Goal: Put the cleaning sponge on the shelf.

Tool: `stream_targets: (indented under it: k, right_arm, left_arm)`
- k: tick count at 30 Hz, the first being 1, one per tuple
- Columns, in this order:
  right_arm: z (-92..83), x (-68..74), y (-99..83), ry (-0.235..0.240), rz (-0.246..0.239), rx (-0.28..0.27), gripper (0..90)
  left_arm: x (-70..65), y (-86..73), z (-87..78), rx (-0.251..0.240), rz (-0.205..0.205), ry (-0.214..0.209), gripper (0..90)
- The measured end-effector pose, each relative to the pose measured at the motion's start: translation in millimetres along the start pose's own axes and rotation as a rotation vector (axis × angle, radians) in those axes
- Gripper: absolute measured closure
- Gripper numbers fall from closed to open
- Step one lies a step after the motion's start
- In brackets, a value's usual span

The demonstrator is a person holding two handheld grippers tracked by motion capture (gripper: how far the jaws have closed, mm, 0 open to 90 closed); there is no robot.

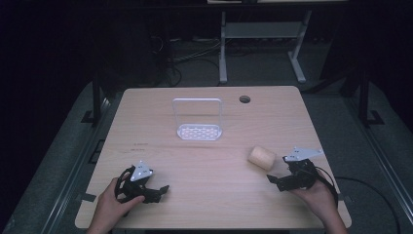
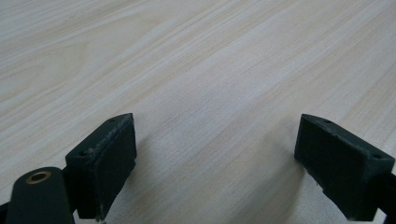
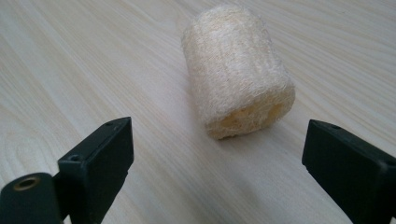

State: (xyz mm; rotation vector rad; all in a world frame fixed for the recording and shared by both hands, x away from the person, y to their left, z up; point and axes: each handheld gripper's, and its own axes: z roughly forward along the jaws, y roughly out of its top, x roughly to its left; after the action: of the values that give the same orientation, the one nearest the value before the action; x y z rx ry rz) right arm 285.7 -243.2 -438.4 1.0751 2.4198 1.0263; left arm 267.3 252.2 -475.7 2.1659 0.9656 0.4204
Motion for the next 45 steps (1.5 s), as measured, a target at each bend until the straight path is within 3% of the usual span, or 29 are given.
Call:
stream_targets:
  k: [13, 27, 45]
  right_arm:
    - [5.7, -8.8, 23.7, 0.017, -0.007, -0.01, 9.0]
    - [20.6, -18.5, 42.9, 0.055, -0.009, 0.022, 9.0]
    - [50.8, -17.9, 44.5, 0.085, -0.038, 0.091, 9.0]
  left_arm:
    - [0.1, 0.0, -0.1, 0.002, 0.002, 0.0, 12.1]
    - [0.4, 0.0, -0.3, 0.005, 0.006, 0.0, 12.1]
    - [0.4, 0.1, -0.3, 0.005, 0.006, 0.0, 12.1]
